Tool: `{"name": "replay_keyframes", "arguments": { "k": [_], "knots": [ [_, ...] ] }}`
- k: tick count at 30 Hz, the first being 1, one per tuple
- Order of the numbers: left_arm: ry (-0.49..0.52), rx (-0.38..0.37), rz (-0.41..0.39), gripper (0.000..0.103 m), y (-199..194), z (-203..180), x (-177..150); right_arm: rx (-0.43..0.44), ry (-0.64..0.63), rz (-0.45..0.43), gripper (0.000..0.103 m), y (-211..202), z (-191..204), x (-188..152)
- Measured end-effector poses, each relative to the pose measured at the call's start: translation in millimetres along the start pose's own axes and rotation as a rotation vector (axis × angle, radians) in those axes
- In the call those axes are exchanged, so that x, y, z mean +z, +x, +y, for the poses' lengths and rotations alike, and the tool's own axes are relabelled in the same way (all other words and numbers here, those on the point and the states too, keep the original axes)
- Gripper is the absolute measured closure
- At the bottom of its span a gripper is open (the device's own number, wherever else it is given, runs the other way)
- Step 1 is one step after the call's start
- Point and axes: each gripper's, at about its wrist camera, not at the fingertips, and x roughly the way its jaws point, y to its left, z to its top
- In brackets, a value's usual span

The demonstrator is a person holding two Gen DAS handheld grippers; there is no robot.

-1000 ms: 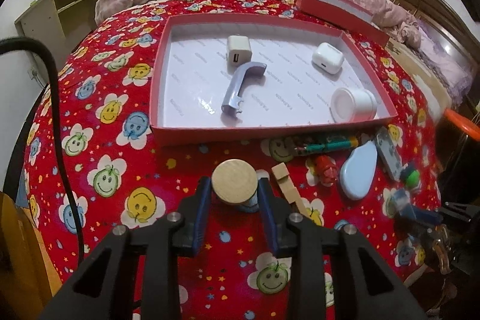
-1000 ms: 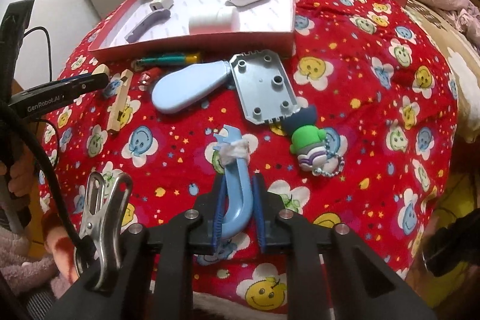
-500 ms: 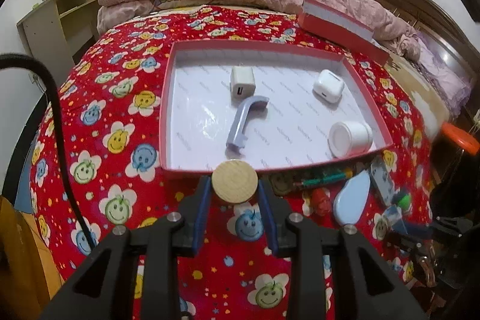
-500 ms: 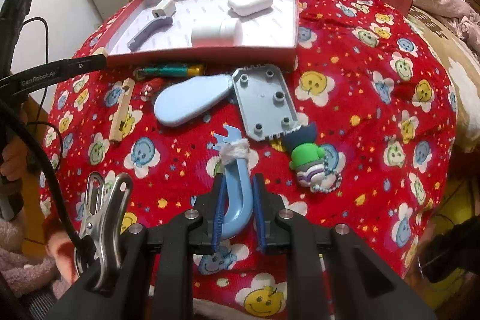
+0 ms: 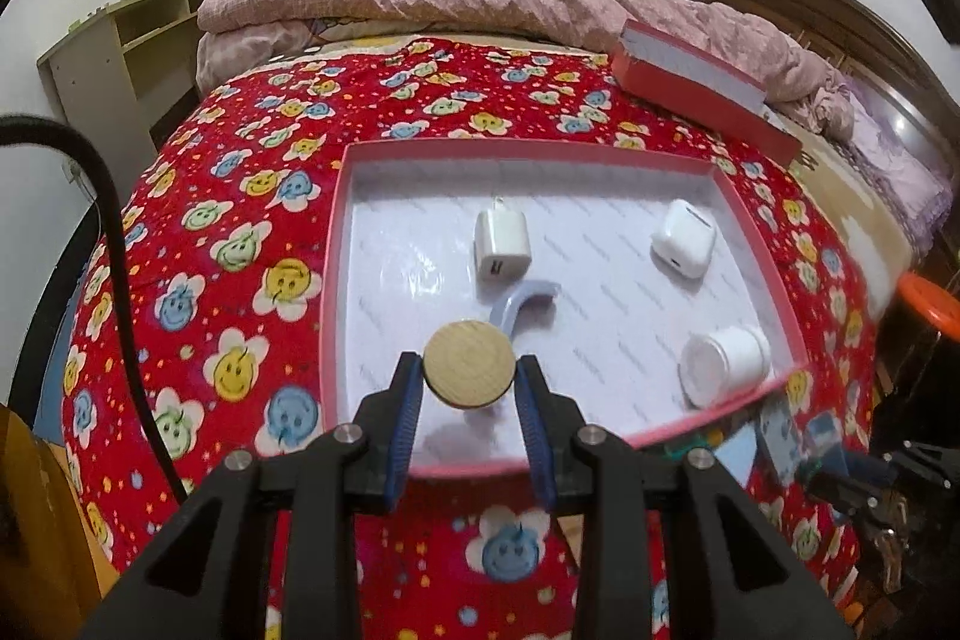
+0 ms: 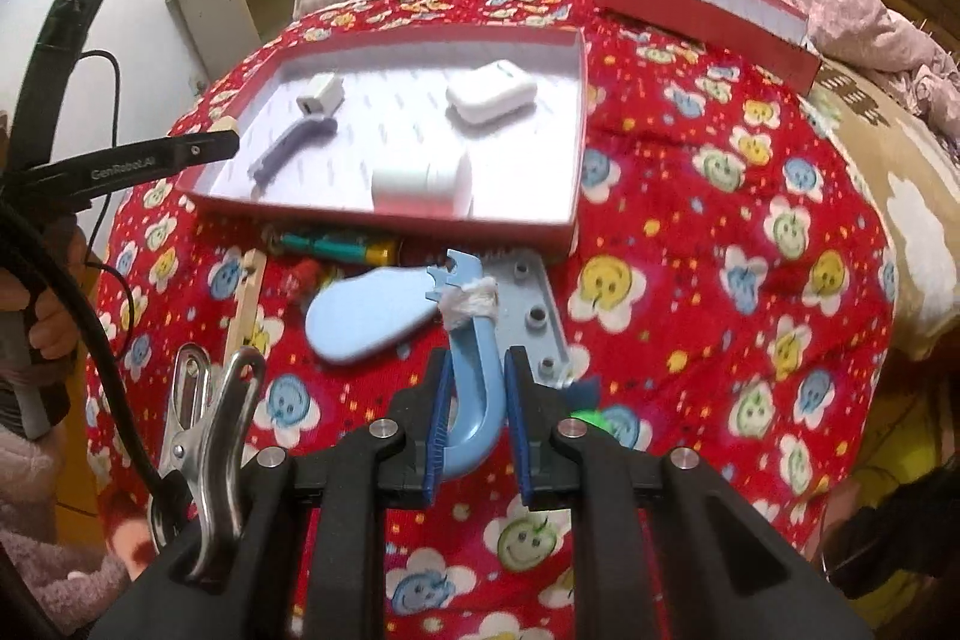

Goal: Organize rigid objects
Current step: 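Carry the disc and blue hook into the tray, opening the left tool to drop the disc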

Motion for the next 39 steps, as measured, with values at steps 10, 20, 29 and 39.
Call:
{"name": "replay_keyframes", "arguments": {
  "k": [10,20,29,39],
  "knots": [
    [-0.074,0.003,0.028,0.07,26.4,13.4,11.7,-0.015,0.014,0.004,0.084,5.1,-8.7,14.0],
    [-0.109,0.023,0.071,0.07,42.8,19.6,5.2,-0.044,-0.025,-0.027,0.084,9.2,-8.7,47.7],
    [-0.106,0.023,0.071,0.07,44.6,17.3,5.0,-0.054,-0.052,-0.029,0.084,28.4,-6.7,80.8],
    [-0.103,0.026,0.068,0.07,44.3,17.3,5.2,-0.054,-0.056,-0.013,0.084,46.0,-8.0,95.3]
  ]
}}
